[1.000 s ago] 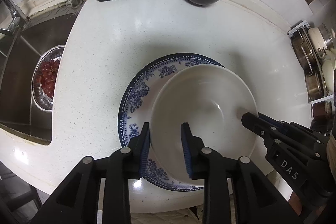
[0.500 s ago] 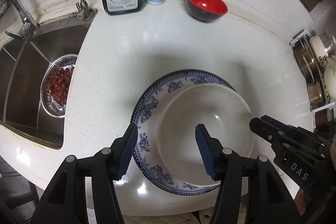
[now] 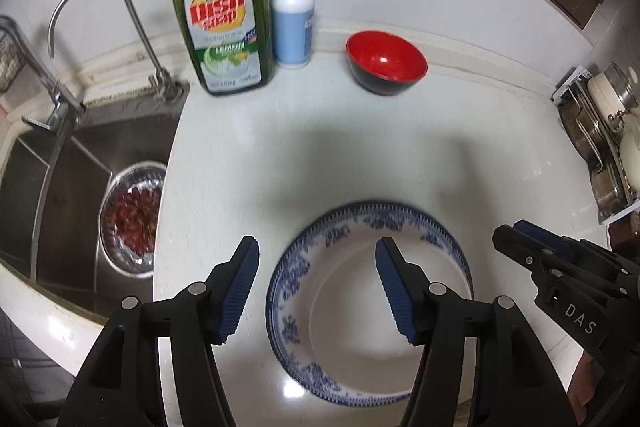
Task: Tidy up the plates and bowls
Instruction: 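Move both grippers to the rim of the red-and-black bowl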
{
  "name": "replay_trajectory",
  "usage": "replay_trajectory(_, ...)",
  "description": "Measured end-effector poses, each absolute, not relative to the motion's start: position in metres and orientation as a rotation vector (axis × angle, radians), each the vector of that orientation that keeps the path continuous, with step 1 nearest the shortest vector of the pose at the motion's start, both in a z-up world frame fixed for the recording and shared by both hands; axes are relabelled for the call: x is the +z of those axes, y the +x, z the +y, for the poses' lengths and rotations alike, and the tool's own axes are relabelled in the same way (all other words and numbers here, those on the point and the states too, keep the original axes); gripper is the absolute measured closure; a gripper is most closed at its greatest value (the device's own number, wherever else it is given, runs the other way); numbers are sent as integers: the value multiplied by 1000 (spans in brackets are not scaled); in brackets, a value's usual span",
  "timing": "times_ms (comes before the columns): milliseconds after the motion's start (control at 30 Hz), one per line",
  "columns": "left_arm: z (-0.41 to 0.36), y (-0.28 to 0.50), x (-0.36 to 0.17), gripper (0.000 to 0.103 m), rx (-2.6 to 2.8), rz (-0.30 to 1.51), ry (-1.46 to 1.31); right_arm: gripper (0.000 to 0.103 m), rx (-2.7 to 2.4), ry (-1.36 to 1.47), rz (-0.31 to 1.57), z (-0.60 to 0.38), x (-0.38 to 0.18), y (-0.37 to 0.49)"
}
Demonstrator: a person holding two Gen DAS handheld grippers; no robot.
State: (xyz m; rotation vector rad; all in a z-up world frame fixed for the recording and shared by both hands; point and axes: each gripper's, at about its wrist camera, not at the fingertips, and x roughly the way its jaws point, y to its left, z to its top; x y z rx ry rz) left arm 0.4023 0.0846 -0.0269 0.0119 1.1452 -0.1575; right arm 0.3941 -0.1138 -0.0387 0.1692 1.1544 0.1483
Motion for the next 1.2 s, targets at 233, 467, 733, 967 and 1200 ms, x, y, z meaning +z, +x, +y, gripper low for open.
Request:
replay_trajectory(233,75,428,-17,43,-149,1115,56,77,111,161,1109,-126,-28,418)
replay_trajectory(467,67,455,-10,43,-155,1108,63,77,90,174,1070,-136,-18,439)
replay_trajectory(733,57,484,-6,39,-150,1100,73,77,85,191,1046,-143,-10,467)
replay_trajectory(967,47,524,-11,39,-165,1127,57,77,56,211,1044,-153,-13,506)
replay_trajectory(1200,42,566,-25,39,-192,1170,6,77,64,248,1060,-157,-23,544)
